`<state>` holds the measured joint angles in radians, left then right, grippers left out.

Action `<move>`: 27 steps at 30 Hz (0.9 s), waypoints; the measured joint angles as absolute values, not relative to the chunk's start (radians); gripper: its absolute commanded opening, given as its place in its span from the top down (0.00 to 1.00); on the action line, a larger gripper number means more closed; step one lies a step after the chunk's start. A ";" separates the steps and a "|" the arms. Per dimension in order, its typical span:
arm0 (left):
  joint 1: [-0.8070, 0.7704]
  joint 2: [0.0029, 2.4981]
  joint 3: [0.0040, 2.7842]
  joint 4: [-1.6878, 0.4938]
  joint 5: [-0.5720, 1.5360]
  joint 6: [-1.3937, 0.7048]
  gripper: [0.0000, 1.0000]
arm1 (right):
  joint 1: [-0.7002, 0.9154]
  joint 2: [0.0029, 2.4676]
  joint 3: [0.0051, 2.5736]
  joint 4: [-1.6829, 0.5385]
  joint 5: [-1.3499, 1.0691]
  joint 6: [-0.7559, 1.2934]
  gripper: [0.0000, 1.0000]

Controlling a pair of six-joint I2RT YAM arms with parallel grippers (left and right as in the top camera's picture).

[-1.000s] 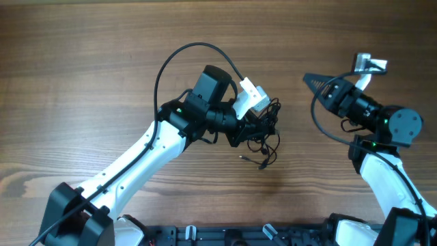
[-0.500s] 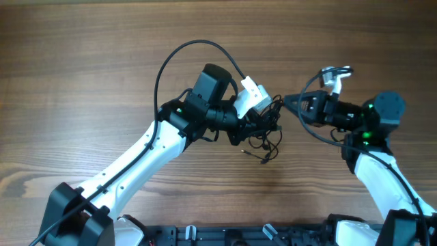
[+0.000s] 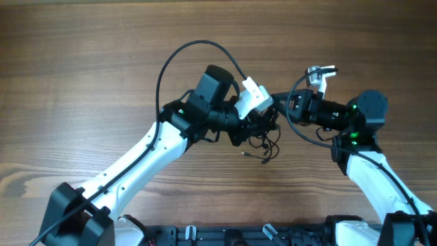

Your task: Untangle cables

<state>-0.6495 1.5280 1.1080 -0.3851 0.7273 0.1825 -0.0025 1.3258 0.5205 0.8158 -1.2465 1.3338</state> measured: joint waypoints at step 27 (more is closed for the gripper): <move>-0.755 1.528 1.108 -0.455 0.653 0.182 0.96 | -0.024 1.326 0.521 0.745 -0.568 1.024 0.73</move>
